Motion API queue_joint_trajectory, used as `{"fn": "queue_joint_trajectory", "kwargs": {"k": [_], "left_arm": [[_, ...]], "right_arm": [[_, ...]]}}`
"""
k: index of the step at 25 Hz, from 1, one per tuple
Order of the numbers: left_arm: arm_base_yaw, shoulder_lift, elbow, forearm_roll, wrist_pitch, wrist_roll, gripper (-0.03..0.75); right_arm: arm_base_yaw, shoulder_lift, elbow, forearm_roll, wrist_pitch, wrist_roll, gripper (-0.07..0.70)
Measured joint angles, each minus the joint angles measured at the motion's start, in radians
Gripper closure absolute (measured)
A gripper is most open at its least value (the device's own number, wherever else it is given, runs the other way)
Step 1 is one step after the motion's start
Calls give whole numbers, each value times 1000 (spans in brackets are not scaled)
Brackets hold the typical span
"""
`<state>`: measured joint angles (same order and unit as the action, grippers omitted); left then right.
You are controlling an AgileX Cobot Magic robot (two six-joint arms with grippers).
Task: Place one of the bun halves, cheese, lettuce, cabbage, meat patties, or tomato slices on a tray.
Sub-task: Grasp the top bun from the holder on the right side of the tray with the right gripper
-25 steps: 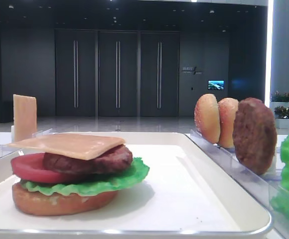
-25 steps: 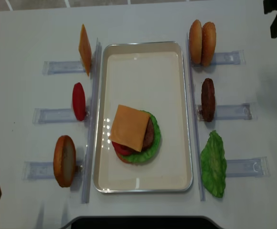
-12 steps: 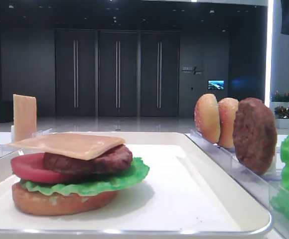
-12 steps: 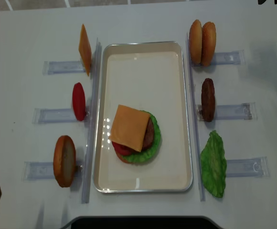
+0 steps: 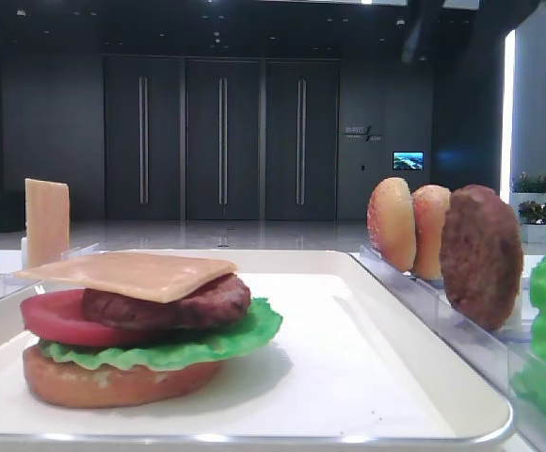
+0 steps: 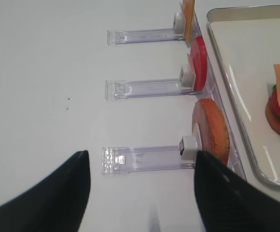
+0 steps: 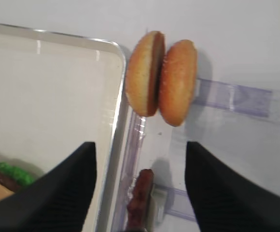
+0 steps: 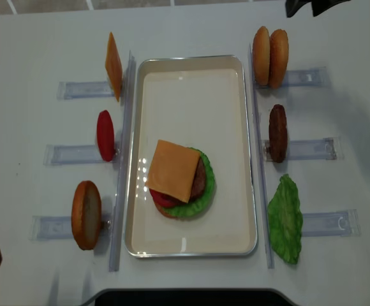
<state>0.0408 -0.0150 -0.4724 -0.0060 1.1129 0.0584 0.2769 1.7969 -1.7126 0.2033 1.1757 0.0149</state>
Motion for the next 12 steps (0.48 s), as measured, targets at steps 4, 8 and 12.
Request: {"fn": "queue_joint_trajectory", "kwargs": {"k": [4, 8, 12], "left_arm": [[0, 0, 0, 0, 0, 0, 199], [0, 0, 0, 0, 0, 0, 199], [0, 0, 0, 0, 0, 0, 199]], "right_arm": [[37, 46, -1, 16, -33, 26, 155], [42, 84, -1, 52, -56, 35, 134], [42, 102, -1, 55, -95, 42, 131]]}}
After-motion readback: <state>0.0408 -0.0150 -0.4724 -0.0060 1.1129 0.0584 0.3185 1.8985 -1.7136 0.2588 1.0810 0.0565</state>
